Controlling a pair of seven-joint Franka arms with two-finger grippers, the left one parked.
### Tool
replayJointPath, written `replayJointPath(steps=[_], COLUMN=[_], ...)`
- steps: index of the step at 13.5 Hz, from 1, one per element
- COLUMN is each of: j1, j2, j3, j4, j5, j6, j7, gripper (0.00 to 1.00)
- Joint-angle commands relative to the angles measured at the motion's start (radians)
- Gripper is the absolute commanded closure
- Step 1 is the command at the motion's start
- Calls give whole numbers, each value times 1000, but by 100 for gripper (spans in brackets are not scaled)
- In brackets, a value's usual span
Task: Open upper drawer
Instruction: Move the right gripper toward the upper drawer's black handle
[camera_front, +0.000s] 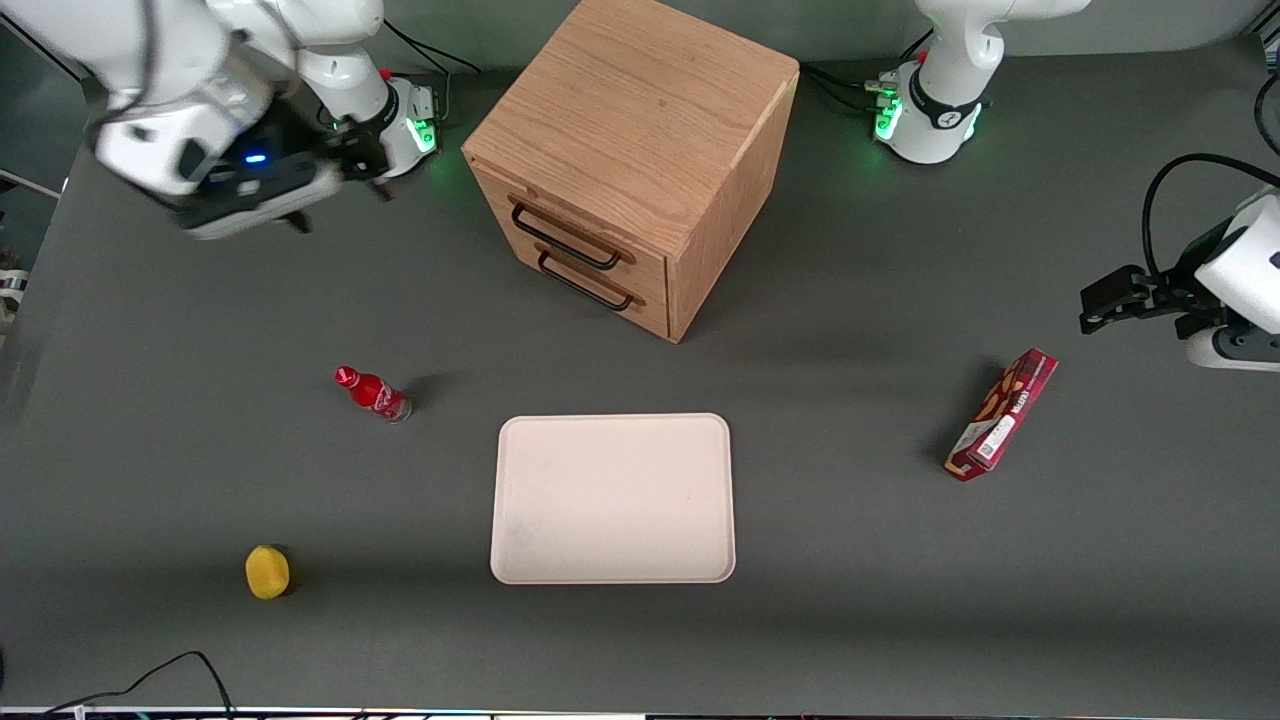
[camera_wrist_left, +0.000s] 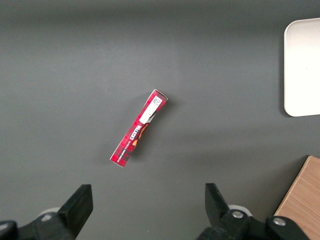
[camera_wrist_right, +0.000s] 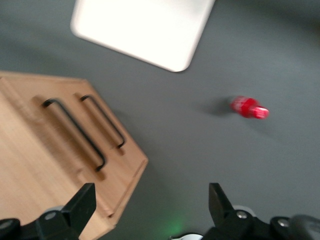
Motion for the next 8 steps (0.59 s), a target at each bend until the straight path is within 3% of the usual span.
replayJointPath(steps=[1,5,8], j1=[-5,-5,-4], j2=[57,156,215], j3=[33,100,149], j4=[18,6,-74], j5=[77,117,128], j6=[3,39,185], j7=[-180,-342,-377], gripper=[0,0,0])
